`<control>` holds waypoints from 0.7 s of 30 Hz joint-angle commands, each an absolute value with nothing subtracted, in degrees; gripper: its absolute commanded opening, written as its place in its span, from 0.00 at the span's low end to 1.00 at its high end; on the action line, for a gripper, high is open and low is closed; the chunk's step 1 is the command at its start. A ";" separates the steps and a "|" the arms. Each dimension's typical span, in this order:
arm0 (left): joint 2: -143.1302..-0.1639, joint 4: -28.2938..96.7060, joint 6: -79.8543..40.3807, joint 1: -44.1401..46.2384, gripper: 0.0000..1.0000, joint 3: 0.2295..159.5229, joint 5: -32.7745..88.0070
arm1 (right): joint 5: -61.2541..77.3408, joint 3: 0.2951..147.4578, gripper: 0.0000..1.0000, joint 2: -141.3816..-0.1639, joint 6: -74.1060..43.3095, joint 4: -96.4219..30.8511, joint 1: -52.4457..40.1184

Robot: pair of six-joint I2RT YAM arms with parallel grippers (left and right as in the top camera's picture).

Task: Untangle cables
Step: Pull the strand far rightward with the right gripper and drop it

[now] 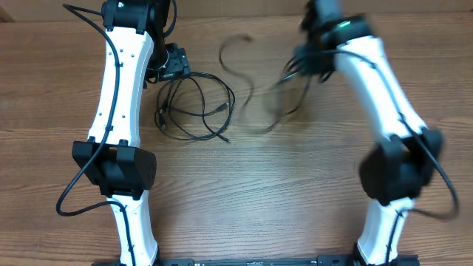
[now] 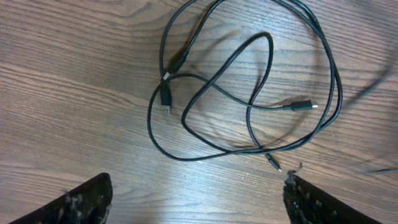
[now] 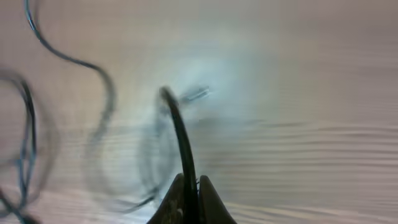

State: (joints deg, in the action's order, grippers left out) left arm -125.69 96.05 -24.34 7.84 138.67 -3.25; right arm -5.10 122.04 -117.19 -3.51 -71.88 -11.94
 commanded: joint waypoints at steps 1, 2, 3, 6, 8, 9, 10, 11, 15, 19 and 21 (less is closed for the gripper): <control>-123.72 95.74 -25.30 7.94 0.89 138.91 -3.03 | -16.14 127.66 0.04 -108.92 -4.75 -73.89 -10.79; -123.72 95.74 -25.30 7.94 0.89 138.91 -3.03 | -18.02 128.25 0.04 -107.39 -4.75 -73.97 -10.35; -123.72 95.77 -25.30 7.94 0.89 138.91 -3.01 | -20.16 128.46 0.04 -105.58 -4.78 -73.80 -9.80; -123.72 95.77 -25.30 7.94 0.89 138.91 -2.98 | -27.05 128.46 0.03 -102.24 -6.37 -73.21 -8.16; -123.72 95.79 -25.28 7.94 0.90 138.91 -2.98 | -32.77 128.46 0.04 -100.71 -7.99 -73.19 -6.11; -123.72 95.79 -25.28 7.94 0.90 138.91 -2.98 | -34.06 128.46 0.04 -100.44 -7.99 -73.21 -5.30; -123.72 95.79 -25.28 7.94 0.90 138.91 -2.98 | -35.59 128.46 0.04 -100.27 -7.99 -73.30 -4.12; -123.72 95.81 -25.28 7.94 0.90 138.91 -2.98 | -37.76 128.46 0.04 -100.25 -8.14 -73.60 -2.31; -123.72 95.81 -25.28 7.94 0.90 138.91 -2.96 | -43.20 128.44 0.04 -100.25 -12.82 -74.30 4.73; -123.72 95.79 -25.30 7.94 0.90 138.91 -2.94 | -43.24 128.44 0.04 -100.25 -18.79 -74.32 15.25; -123.72 95.77 -25.32 7.94 0.90 138.91 -2.94 | -39.29 128.44 0.04 -100.25 -20.18 -74.22 20.27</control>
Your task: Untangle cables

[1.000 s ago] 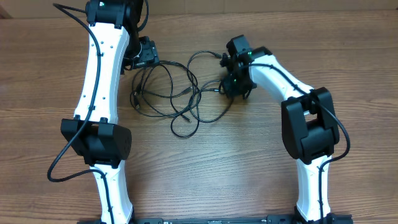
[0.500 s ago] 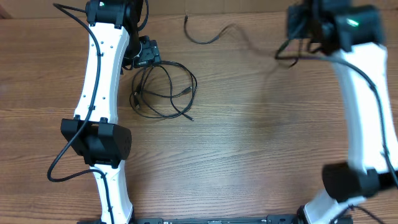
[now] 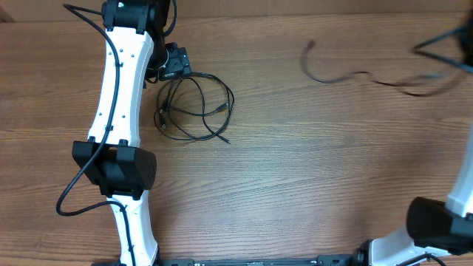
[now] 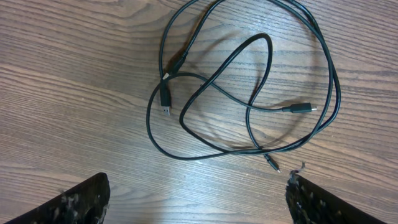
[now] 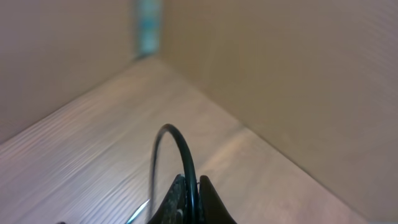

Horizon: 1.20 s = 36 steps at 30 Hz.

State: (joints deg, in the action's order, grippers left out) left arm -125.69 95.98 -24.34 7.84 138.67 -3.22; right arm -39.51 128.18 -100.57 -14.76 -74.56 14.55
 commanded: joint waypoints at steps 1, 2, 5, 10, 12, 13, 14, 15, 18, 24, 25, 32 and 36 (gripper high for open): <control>-123.72 95.77 -25.32 7.94 0.90 138.91 -2.94 | -35.27 128.44 0.04 -100.25 -20.18 -74.06 22.98; -123.72 95.74 -25.32 7.94 0.90 138.91 -2.94 | -31.46 128.44 0.04 -100.27 -20.18 -74.00 25.02; -123.72 95.68 -25.32 7.94 0.90 138.91 -2.92 | -18.26 128.33 0.04 -100.66 -20.16 -73.84 30.26; -123.72 95.53 -25.32 7.94 0.90 138.91 -2.92 | 3.81 128.20 0.04 -102.87 -15.73 -76.58 33.93; -123.72 95.53 -25.32 7.94 0.90 138.91 -2.92 | 7.01 128.20 0.04 -104.01 -13.43 -78.54 33.69; -123.72 95.53 -25.32 7.94 0.90 138.91 -2.92 | 6.94 128.16 0.04 -104.51 -12.93 -79.02 33.43; -123.72 95.53 -25.32 7.94 0.90 138.91 -2.92 | 6.15 127.87 0.04 -105.30 -12.27 -79.40 33.08; -123.72 95.55 -25.32 7.94 0.90 138.91 -2.92 | 5.61 127.70 0.04 -105.71 -12.03 -79.40 33.01; -123.72 95.79 -25.32 7.94 0.90 138.91 -2.92 | 3.95 127.44 0.04 -107.68 -12.12 -78.98 33.01; -123.72 95.72 -25.32 7.97 0.90 138.91 -2.92 | 3.95 127.44 0.49 -110.45 -11.90 -76.38 33.19; -123.72 95.74 -25.32 7.97 0.90 138.91 -2.92 | 3.99 127.44 0.68 -110.93 -11.92 -76.42 33.17; -123.35 95.50 -23.90 8.05 0.79 138.91 -2.94 | 14.17 127.39 0.81 -111.98 -10.72 -79.81 32.62; -121.05 94.48 -20.14 8.05 0.82 138.91 -2.94 | 18.11 127.46 0.86 -111.70 -6.92 -84.60 31.27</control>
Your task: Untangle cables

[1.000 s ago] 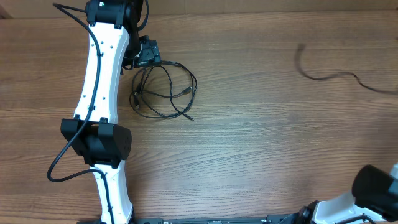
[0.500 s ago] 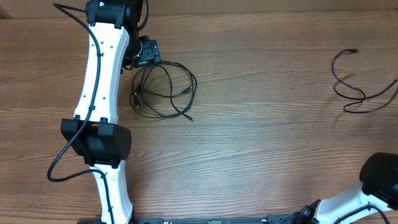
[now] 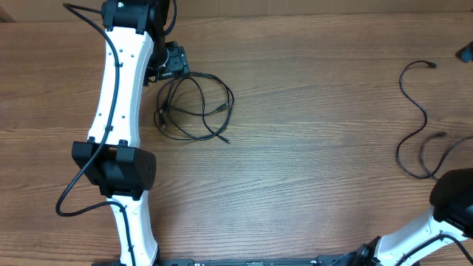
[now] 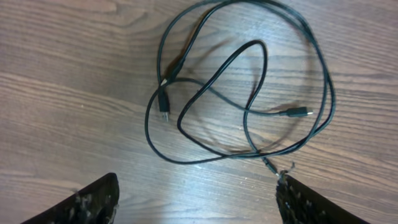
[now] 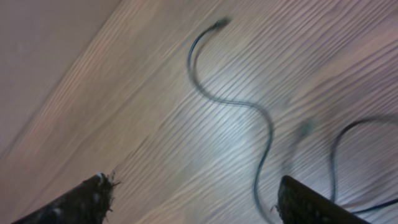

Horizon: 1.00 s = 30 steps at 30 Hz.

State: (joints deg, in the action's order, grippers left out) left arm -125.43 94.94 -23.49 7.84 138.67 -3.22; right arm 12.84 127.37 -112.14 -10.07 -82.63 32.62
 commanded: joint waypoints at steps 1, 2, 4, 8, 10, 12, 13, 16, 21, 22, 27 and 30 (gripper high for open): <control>-120.44 94.52 -19.64 8.05 0.83 138.93 -2.94 | 18.13 127.46 0.88 -111.53 -6.68 -85.71 30.81; -119.81 94.91 -19.44 8.03 0.84 138.93 -2.96 | 18.17 127.46 0.89 -111.28 -5.61 -86.98 30.17; -119.09 96.20 -19.46 7.84 0.84 138.93 -2.94 | 18.17 127.46 0.91 -110.76 -4.14 -89.01 28.84; -118.37 96.82 -18.59 7.57 0.90 138.87 -0.78 | 18.35 127.46 0.97 -109.01 -2.59 -91.90 25.10; -118.21 96.82 -17.74 7.60 0.93 138.87 0.16 | 18.35 127.46 1.00 -107.98 -1.89 -92.75 22.74; -117.86 96.84 -17.61 7.60 0.95 138.82 0.40 | 18.11 127.46 1.00 -107.26 -1.41 -94.48 20.36; -117.54 96.82 -17.10 7.60 1.00 138.74 0.54 | 18.06 127.46 1.00 -107.11 -1.39 -95.29 19.77; -114.26 96.84 -16.25 7.57 1.00 135.76 0.08 | 18.09 126.87 1.00 -106.80 -2.28 -97.08 17.98; -104.66 96.82 -16.49 6.33 1.00 123.26 -3.70 | 18.04 124.92 1.00 -104.20 -4.91 -97.08 16.14; -102.21 96.82 -16.75 5.82 1.00 119.74 -3.86 | 17.72 124.16 1.00 -103.07 -4.95 -97.08 15.55; -94.52 94.43 -18.92 2.70 1.00 107.70 -3.77 | 11.27 119.26 1.00 -96.05 -8.93 -97.08 11.81; -92.01 87.59 -18.81 1.32 1.00 101.97 -0.49 | 9.91 115.48 1.00 -91.50 -10.63 -97.06 9.32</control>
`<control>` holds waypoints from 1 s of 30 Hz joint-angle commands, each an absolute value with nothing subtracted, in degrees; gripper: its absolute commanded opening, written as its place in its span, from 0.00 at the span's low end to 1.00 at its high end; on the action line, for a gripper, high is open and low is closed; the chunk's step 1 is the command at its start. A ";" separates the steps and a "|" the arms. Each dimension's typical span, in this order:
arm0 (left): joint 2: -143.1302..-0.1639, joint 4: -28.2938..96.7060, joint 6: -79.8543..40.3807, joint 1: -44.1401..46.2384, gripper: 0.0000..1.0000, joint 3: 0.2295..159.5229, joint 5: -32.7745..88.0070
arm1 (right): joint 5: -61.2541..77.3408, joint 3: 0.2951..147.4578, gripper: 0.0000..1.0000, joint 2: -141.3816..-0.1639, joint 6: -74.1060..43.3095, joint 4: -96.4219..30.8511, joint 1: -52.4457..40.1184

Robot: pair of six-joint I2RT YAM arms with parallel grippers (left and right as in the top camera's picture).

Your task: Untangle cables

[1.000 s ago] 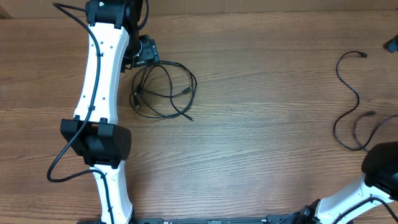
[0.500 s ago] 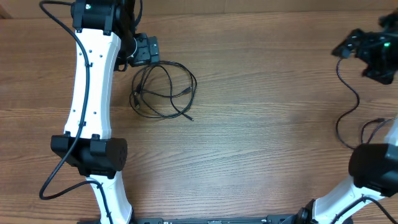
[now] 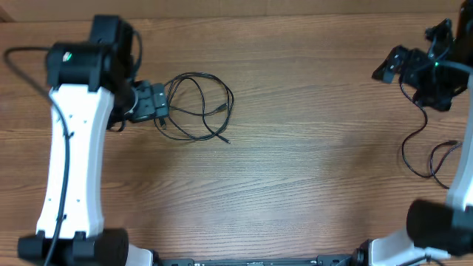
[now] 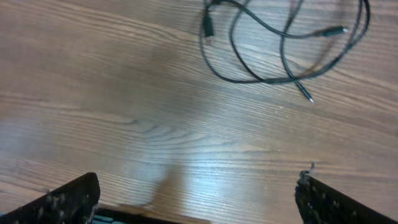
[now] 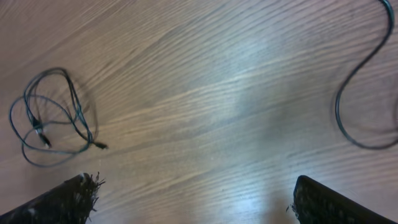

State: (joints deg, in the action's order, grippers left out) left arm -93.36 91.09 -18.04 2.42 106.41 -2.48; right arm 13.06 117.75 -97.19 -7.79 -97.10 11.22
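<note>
A tangled coil of black cables (image 3: 199, 111) lies at the table's back left; it also shows as the coil (image 4: 249, 81) at the top of the left wrist view and the coil (image 5: 53, 118) in the right wrist view. One separate black cable (image 3: 425, 122) snakes along the right edge, and this loose cable (image 5: 337, 109) is seen by the right wrist too. My left gripper (image 3: 151, 103) hangs open just left of the coil, its fingers (image 4: 68, 199) empty. High at the back right, my right gripper (image 3: 388, 65) is open and empty, its fingers (image 5: 336, 202) wide apart.
The wooden table (image 3: 295, 192) carries only the cables. Its near edge shows at the bottom of the left wrist view, and the right edge lies close to the loose cable.
My left arm has swung out to the left, its gripper now beside the coil's left side and farther from it. My right gripper, then off the right edge, is in view at the back right.
My right gripper was shut on one cable beside the coil, then held it far to the right. A second ago it was open with that cable lying along the right edge. The coil stayed put, and both grippers now hang open and empty.
</note>
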 commanded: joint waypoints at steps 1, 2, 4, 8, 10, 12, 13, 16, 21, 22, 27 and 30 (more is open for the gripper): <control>-91.50 84.07 -18.31 1.06 1.00 99.59 1.39 | 9.91 114.08 1.00 -89.93 -10.90 -97.06 8.32; -91.39 81.21 -17.89 1.06 1.00 97.86 2.74 | 9.91 112.84 1.00 -88.58 -10.96 -97.06 7.33; -91.61 74.30 -17.80 1.23 1.00 93.73 4.34 | 9.91 110.78 1.00 -86.74 -10.94 -97.06 5.63; -92.62 62.26 -17.82 1.93 1.00 85.80 5.45 | 10.15 108.53 1.00 -85.95 -10.87 -97.03 2.70; -94.21 54.04 -17.82 1.96 0.97 80.82 7.77 | 10.55 106.52 1.00 -86.00 -10.48 -95.85 1.17; -95.66 49.56 -17.80 1.96 0.95 78.39 8.62 | 10.55 105.21 1.00 -86.06 -10.48 -94.52 0.58; -96.53 47.68 -17.76 1.96 0.95 77.47 8.56 | 10.55 104.62 1.00 -86.06 -10.48 -93.93 0.47; -100.16 43.59 -17.80 1.96 0.92 76.23 8.71 | 10.57 103.20 1.00 -86.06 -10.50 -92.75 0.43; -108.31 39.66 -17.80 1.96 0.81 76.23 12.47 | 10.55 102.83 1.00 -86.06 -10.50 -92.23 0.43; -109.91 38.87 -17.80 1.96 0.75 76.23 13.72 | 10.57 102.83 1.00 -86.06 -10.50 -92.23 0.43; -113.93 37.26 -17.85 2.26 0.04 76.23 22.22 | 10.57 102.83 1.00 -86.06 -10.50 -92.14 0.43; -112.92 37.63 -17.74 3.18 0.04 77.65 30.92 | 10.55 102.83 1.00 -86.06 -10.46 -90.59 0.43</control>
